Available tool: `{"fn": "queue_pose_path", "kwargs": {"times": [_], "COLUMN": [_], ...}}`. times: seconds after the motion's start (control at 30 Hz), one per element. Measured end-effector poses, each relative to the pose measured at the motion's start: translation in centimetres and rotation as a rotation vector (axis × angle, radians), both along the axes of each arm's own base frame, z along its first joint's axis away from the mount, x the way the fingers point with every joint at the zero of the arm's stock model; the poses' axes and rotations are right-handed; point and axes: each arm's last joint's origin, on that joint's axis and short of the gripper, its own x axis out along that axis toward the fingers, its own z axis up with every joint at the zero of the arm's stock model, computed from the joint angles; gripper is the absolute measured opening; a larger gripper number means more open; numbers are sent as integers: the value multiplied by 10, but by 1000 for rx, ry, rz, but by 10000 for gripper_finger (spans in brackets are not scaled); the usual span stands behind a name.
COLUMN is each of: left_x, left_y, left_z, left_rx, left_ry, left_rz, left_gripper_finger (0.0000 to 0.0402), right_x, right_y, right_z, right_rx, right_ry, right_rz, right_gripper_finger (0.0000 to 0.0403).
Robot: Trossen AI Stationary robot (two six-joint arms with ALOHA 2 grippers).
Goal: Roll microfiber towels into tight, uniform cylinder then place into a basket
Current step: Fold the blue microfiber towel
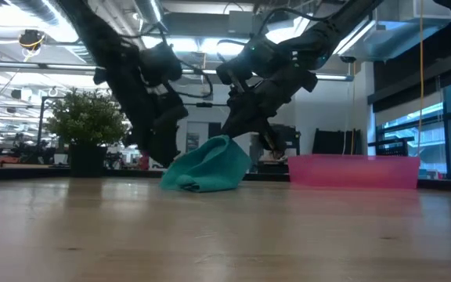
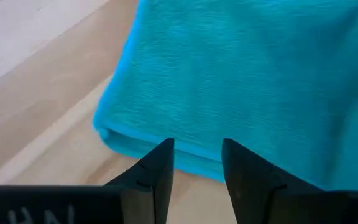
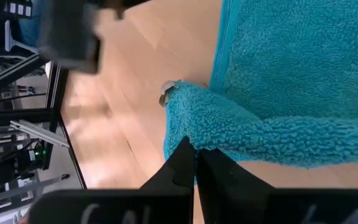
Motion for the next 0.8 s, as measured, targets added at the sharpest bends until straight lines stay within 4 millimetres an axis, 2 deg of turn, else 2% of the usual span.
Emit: {"fn": "queue_pose_path", "kwargs": {"times": [0.17, 0.3, 0.8], "left_x": [0, 3, 3], "left_y": [9, 11, 7], "left_z": [-23, -31, -34], "left_rx": [-5, 3, 28], "left_ry": [91, 114, 153], "left_rz": [-3, -18, -103], "left_gripper_finger": [125, 125, 125], "right_x": [-1, -3, -18], "right_y": [-5, -12, -58], "right_z": [0, 1, 1], "right_rx": [2, 0, -100], "right_ry": [-4, -9, 15], "right_rz": [-11, -30, -239], "right_gripper_finger": [6, 6, 6]}}
